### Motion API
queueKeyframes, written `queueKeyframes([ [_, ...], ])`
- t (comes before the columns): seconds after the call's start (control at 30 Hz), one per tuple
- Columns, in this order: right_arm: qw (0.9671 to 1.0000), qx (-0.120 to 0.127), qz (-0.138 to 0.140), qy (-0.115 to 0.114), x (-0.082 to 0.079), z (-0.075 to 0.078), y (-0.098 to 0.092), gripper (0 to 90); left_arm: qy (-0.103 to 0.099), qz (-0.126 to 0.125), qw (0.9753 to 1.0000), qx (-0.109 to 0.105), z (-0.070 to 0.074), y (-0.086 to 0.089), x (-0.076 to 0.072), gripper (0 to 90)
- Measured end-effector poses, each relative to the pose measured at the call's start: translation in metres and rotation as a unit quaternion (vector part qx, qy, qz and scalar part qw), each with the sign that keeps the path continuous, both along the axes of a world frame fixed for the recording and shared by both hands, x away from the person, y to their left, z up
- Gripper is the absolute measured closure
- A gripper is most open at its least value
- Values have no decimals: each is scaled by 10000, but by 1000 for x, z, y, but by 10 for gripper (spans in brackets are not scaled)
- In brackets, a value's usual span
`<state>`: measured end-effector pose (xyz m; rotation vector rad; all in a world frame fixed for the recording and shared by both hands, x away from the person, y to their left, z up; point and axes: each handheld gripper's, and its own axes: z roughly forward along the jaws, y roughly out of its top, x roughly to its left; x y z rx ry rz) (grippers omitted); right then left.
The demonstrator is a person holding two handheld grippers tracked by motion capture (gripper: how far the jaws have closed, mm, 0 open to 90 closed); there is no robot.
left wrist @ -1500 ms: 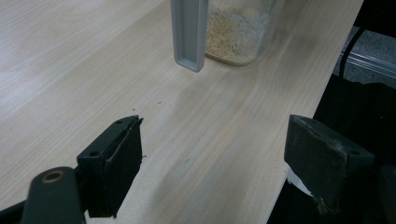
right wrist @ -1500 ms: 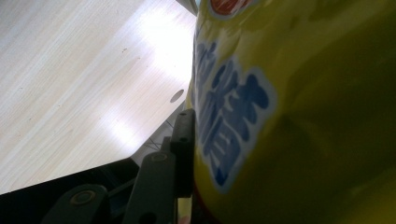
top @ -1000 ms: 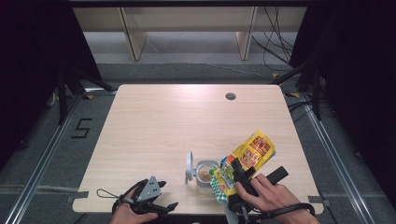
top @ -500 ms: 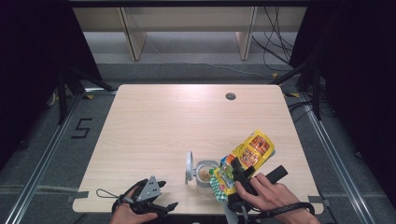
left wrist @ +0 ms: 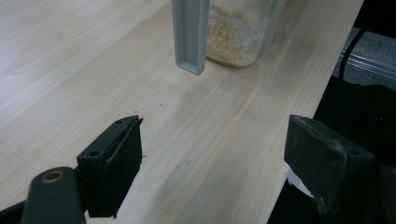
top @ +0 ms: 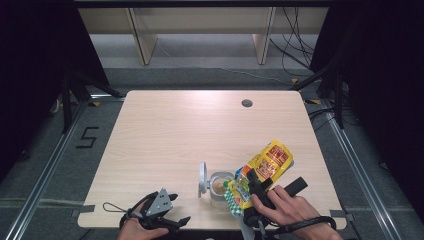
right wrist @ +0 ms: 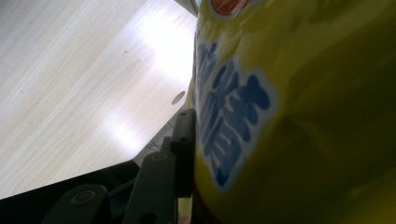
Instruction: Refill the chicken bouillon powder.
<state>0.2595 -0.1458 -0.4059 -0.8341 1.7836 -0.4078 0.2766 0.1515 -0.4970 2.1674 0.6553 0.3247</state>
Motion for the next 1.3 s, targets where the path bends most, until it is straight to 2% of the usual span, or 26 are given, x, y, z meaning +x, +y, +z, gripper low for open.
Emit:
queueKeyframes([
  [0.07, 10000, -27, 1, -9, 0, 0, 0, 694, -19, 4, 10000, 39, 0, 0, 0, 187],
  [0.1, 10000, -7, -4, -2, 1, 0, 0, 694, 5, 18, 10000, -23, 0, 0, 0, 186],
  [0.13, 9999, 31, 31, -93, 0, 0, -1, 694, -18, 9, 10000, 28, 0, 1, 0, 186],
  [0.17, 10000, -18, -13, -11, 1, 0, -1, 694, 54, -48, 10000, -35, 1, 0, 0, 186],
  [0.23, 10000, -1, -23, -12, 1, 0, -1, 694, -7, -100, 9999, -13, 1, 1, 1, 187],
  [0.27, 9998, 146, -122, 9, -1, -2, -2, 694, 85, -20, 9999, -56, 0, 0, 0, 186],
  [0.3, 9998, 138, -114, 9, -1, -2, -2, 694, 88, -48, 9999, -61, 0, 0, 0, 186],
  [0.33, 10000, 7, -14, -11, 0, 0, -1, 694, 32, 1, 10000, -85, 0, -1, 0, 186],
  [0.37, 10000, -5, -5, 1, 0, -1, -1, 694, -20, 10, 10000, 24, 0, 0, 0, 186],
  [0.5, 10000, -29, 9, -1, 0, -1, 0, 695, -20, 5, 10000, 37, 0, 0, 0, 186],
  [0.53, 10000, -16, 16, 11, 0, -1, 1, 694, 10, 14, 10000, -38, 0, 0, 0, 186],
  [0.57, 10000, 3, 20, 10, 0, -1, 1, 695, 13, 14, 10000, -38, 0, 0, 0, 186],
  [0.6, 9999, 7, 68, -83, 0, -2, 1, 695, -17, 4, 10000, 30, 0, 0, 0, 186],
  [0.67, 10000, -12, 31, 12, 0, -2, 1, 695, -14, 2, 10000, 31, 0, 0, 0, 186],
  [0.7, 10000, -21, 30, 23, 1, -2, 2, 695, 19, 13, 10000, -48, 0, 0, 0, 186],
  [0.8, 10000, -16, 30, 29, 1, -2, 2, 695, 16, 17, 10000, -41, 0, 0, 0, 186],
  [0.83, 10000, 17, 66, -60, 0, -2, 1, 695, 17, 17, 10000, -44, 0, 0, 0, 186],
  [0.9, 9999, 16, 68, -74, 0, -2, 1, 695, -19, 7, 10000, 33, 0, 0, 0, 186],
  [0.97, 10000, -6, 16, 15, 0, -1, 1, 695, 18, 16, 10000, -42, 0, 0, 0, 186],
  [1.1, 10000, -3, 18, -4, 0, 0, 0, 696, -16, 4, 10000, 34, 0, 1, 0, 186],
  [1.13, 10000, 22, 52, -79, 0, 0, 0, 695, -15, 11, 10000, 27, 0, 0, 0, 187],
  [1.17, 10000, -5, 12, -8, 0, 0, 0, 696, 10, 26, 10000, -43, 0, 0, 0, 186],
  [1.3, 10000, -30, 35, -3, 0, 0, 0, 695, 8, 25, 10000, -54, 0, 0, 0, 186],
])
